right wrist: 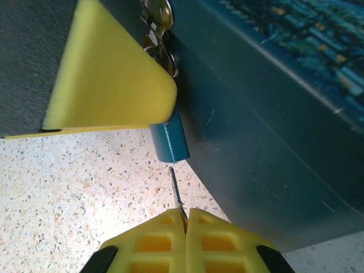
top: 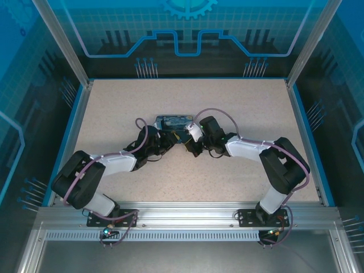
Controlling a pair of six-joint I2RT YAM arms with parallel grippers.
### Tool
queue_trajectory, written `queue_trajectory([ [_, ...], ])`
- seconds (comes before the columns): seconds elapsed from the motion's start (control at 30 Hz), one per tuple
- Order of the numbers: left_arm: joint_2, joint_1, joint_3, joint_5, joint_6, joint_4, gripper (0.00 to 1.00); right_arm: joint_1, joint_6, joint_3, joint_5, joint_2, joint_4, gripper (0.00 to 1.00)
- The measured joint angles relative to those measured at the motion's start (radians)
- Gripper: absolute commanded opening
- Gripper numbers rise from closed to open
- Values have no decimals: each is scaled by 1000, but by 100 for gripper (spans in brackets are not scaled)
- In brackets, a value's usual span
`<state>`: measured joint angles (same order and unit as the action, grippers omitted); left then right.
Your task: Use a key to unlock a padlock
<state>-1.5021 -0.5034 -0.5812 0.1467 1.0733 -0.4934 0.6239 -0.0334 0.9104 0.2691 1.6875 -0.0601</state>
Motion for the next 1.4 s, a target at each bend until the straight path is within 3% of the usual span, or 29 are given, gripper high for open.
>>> queue_trajectory([
  [1.4, 20, -10, 0, -19, 2, 18, 3, -3, -45, -74, 26, -16, -151, 0],
])
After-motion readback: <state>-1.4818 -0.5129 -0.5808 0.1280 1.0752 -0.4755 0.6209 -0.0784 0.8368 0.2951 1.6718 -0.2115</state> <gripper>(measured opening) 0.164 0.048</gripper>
